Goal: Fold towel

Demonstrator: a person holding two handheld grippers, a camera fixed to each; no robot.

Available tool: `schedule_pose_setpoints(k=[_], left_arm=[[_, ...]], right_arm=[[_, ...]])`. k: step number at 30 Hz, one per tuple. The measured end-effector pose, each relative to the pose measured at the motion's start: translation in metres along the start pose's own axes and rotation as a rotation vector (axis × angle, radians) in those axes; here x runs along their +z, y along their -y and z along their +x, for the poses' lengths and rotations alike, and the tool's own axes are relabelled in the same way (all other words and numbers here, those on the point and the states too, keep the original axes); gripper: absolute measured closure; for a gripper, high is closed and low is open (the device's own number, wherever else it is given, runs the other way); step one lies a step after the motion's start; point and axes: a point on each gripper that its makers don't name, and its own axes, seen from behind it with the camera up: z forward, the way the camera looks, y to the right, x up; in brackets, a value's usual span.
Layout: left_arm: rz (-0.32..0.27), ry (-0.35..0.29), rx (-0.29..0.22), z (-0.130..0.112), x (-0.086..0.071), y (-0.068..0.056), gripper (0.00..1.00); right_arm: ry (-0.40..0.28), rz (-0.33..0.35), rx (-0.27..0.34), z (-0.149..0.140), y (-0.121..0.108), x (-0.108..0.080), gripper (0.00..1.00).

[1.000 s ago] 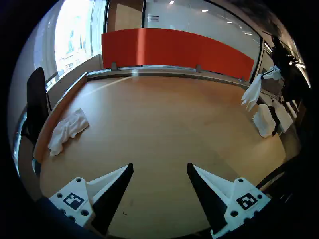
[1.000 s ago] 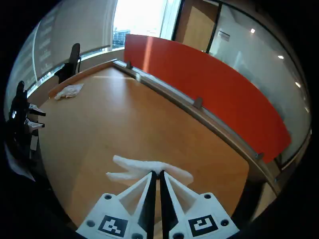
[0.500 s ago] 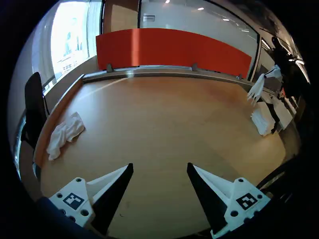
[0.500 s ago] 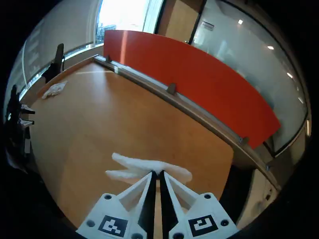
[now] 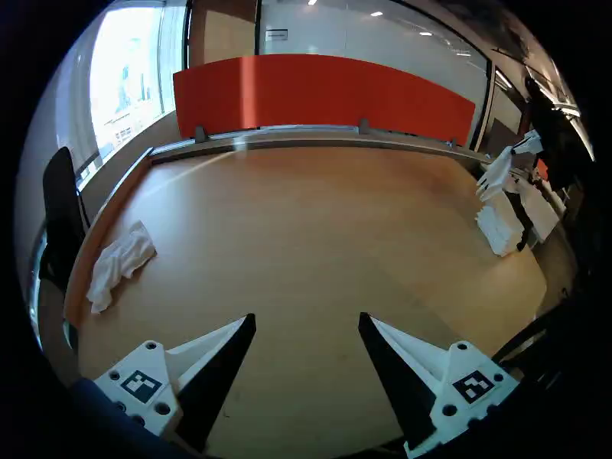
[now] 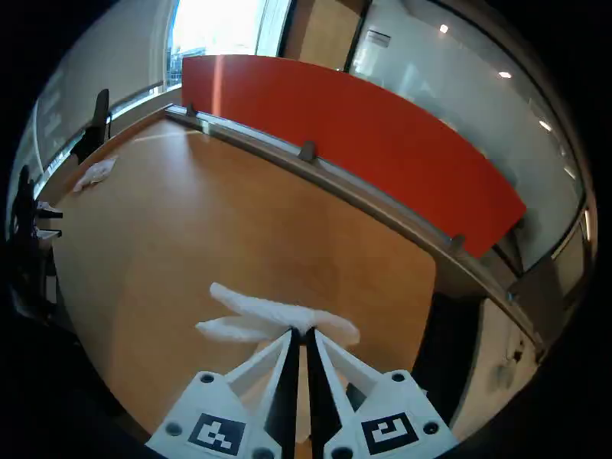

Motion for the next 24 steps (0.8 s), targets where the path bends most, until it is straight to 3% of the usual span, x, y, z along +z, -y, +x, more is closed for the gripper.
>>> schedule_pose_setpoints(k=[6,24], left_arm=[[-0.011,-0.001,0.009,0.002,0.001,-0.005,0.0],[-0.029,0.006,0.032,0.0,0.003,-0.01,0.0]], right_arm=[[0.017,-0.016,0.042,-0.031,-0.004,-0.008,0.94],[0.067,-0.044,0.13,-0.116,0.018,-0.019,0.94]])
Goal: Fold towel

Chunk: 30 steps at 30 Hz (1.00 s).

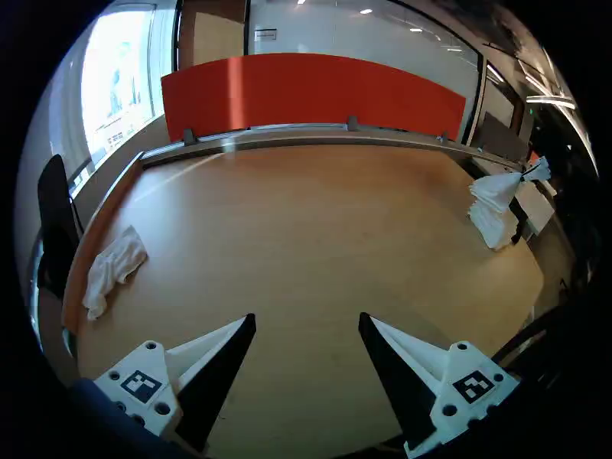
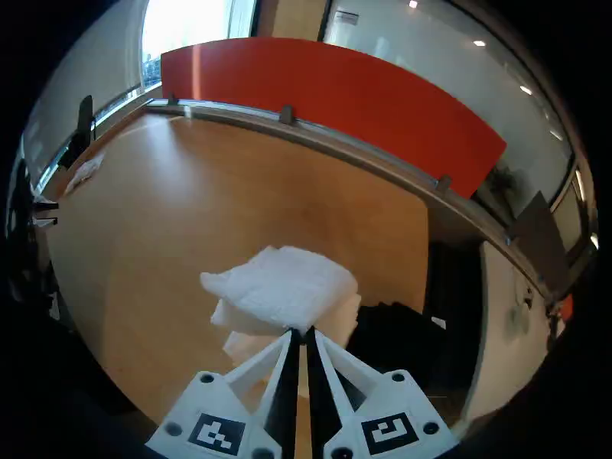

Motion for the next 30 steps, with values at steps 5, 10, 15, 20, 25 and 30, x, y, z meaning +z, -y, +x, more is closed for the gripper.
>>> schedule_pose_setpoints(k=[5,10,15,20,25,30], left_arm=[[0.006,0.005,0.006,-0.003,-0.002,0.002,0.0],[0.014,0.012,0.007,-0.007,-0.004,0.005,0.0],[0.024,0.023,0.012,-0.011,-0.005,0.009,0.0],[0.031,0.029,0.023,-0.011,-0.005,0.01,0.0],[0.033,0.031,0.032,-0.009,-0.005,0.01,0.0],[0.032,0.032,0.032,-0.008,-0.003,0.008,0.0]], right_arm=[[0.034,-0.041,0.026,-0.029,-0.011,0.008,0.94],[0.063,-0.064,0.065,-0.057,-0.017,0.02,0.94],[0.078,-0.083,0.121,-0.08,-0.024,0.035,0.94],[0.093,-0.098,0.18,-0.098,-0.032,0.047,0.94],[0.11,-0.102,0.218,-0.113,-0.036,0.054,0.94],[0.126,-0.099,0.233,-0.123,-0.035,0.057,0.94]])
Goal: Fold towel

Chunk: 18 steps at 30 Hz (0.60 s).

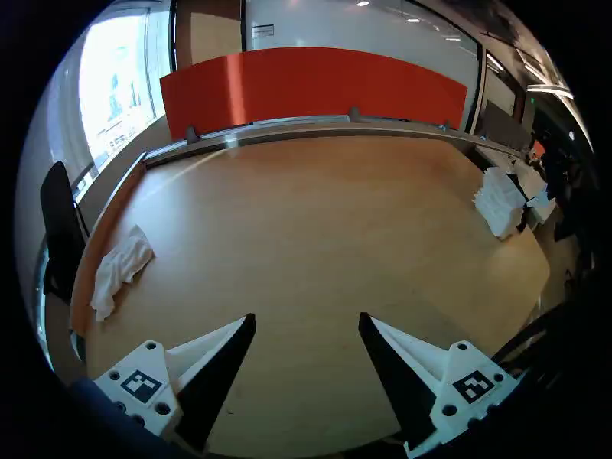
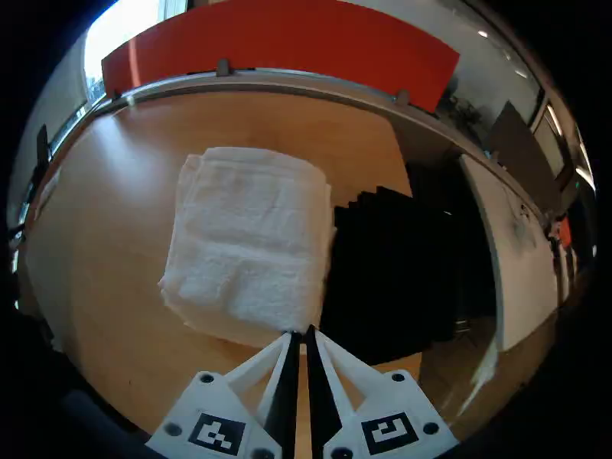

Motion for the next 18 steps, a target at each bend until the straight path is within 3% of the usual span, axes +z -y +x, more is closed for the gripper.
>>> schedule_pose_setpoints(k=[12,18], left_arm=[[-0.002,0.004,0.003,-0.0002,0.0021,-0.0025,0.0],[-0.003,0.001,-0.001,0.0017,0.0034,-0.0023,0.0]], right_arm=[[0.008,-0.007,0.008,-0.0052,-0.0001,0.0087,0.94],[-0.005,-0.012,0.0,-0.0027,0.0007,0.0059,0.86]])
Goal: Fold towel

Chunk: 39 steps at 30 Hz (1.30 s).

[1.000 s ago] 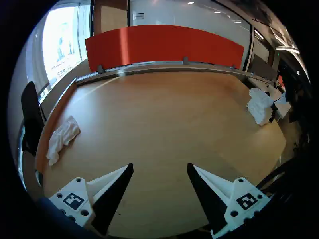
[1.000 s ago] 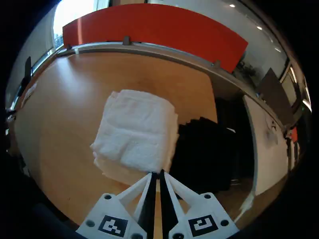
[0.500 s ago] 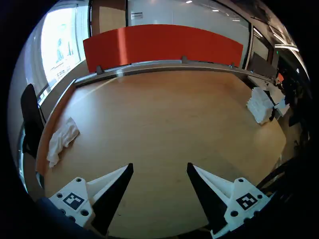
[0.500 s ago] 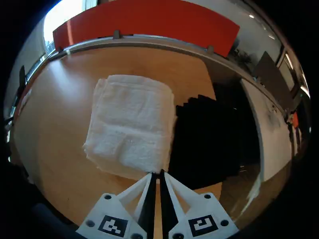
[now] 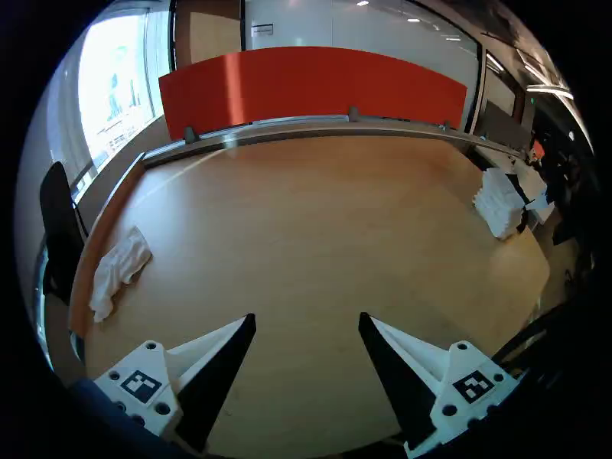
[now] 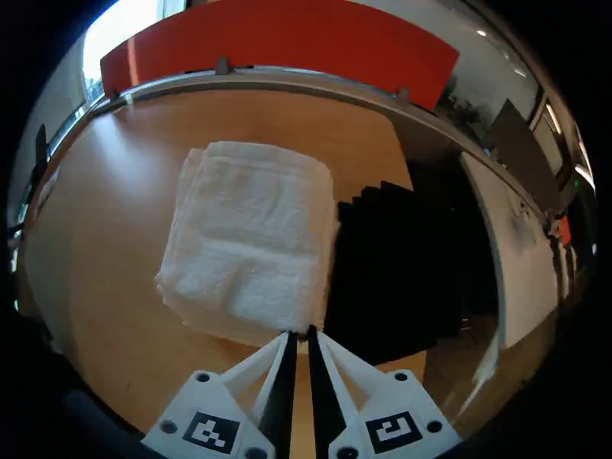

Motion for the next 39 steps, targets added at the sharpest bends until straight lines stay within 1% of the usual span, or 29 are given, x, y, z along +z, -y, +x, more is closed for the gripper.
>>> schedule_pose_setpoints(k=[2,9,10,12,14,18,25,27,30,39], left_arm=[[-0.003,0.0,-0.001,0.0,0.001,-0.001,0.0],[-0.01,-0.002,0.0,0.001,0.003,-0.002,0.0],[-0.011,-0.003,0.0,0.001,0.003,-0.003,0.0],[-0.012,-0.004,-0.001,0.001,0.003,-0.003,0.0],[-0.014,-0.004,-0.001,0.001,0.003,-0.003,0.0],[-0.016,-0.004,-0.001,0.001,0.004,-0.002,0.0],[-0.01,-0.009,-0.006,0.001,0.001,0.001,0.0],[-0.006,-0.011,-0.011,0.001,0.0,0.003,0.0],[0.002,-0.015,-0.018,0.001,-0.002,0.006,0.0],[0.029,-0.022,-0.039,-0.001,-0.009,0.016,0.0]], right_arm=[[-0.005,-0.001,-0.003,0.001,0.0,-0.001,0.78],[-0.023,-0.02,-0.013,0.0,-0.002,-0.008,0.29],[-0.026,-0.017,-0.014,0.0,-0.001,-0.009,0.24],[-0.032,-0.012,-0.013,0.001,0.001,-0.011,0.19],[-0.04,-0.007,-0.011,0.002,0.004,-0.012,0.16],[-0.063,0.002,-0.001,0.008,0.01,-0.014,0.16],[-0.117,0.026,0.029,0.035,0.022,-0.011,0.16],[-0.131,0.031,0.036,0.044,0.024,-0.009,0.13],[-0.149,0.037,0.04,0.057,0.028,-0.006,0.01],[-0.196,0.046,0.063,0.097,0.034,0.008,0.0]])
